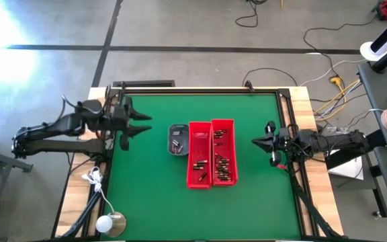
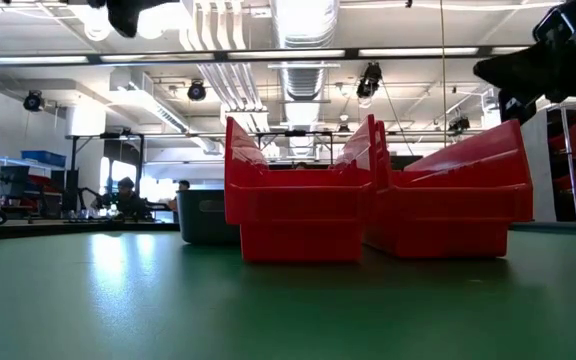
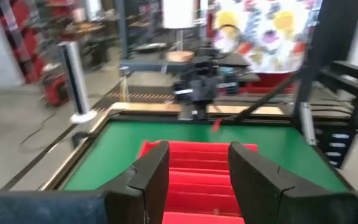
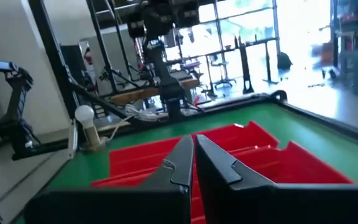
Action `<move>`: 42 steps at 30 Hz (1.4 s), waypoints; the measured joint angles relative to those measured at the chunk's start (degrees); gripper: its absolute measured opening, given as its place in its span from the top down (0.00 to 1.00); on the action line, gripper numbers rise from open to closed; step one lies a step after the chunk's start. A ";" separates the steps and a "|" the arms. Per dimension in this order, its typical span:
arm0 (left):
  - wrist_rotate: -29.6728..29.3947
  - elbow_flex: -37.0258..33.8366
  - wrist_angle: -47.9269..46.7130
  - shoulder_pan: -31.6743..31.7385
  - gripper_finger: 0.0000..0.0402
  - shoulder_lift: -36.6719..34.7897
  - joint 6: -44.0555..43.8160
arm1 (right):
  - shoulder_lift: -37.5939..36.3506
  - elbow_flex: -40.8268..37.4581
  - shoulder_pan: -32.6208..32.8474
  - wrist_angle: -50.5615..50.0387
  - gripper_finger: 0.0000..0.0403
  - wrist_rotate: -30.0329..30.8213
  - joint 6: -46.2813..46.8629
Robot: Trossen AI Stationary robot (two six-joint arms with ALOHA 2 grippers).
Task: Sort batteries
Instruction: Return to Home Position
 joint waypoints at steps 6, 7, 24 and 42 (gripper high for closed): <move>5.81 -12.20 9.20 -0.07 0.64 -4.43 1.12 | -0.04 0.02 0.02 -0.83 0.98 0.02 -2.88; 5.56 -13.91 9.45 -0.07 0.64 -5.42 0.21 | 0.19 0.01 0.02 -1.88 0.98 0.02 -3.29; 5.20 -38.81 16.23 0.00 0.64 -28.69 -0.73 | 2.45 0.04 0.02 -4.91 0.97 -0.11 2.12; -0.55 -42.57 16.39 -0.05 0.64 -31.28 3.40 | 2.45 0.04 0.02 -4.97 0.97 -0.09 2.12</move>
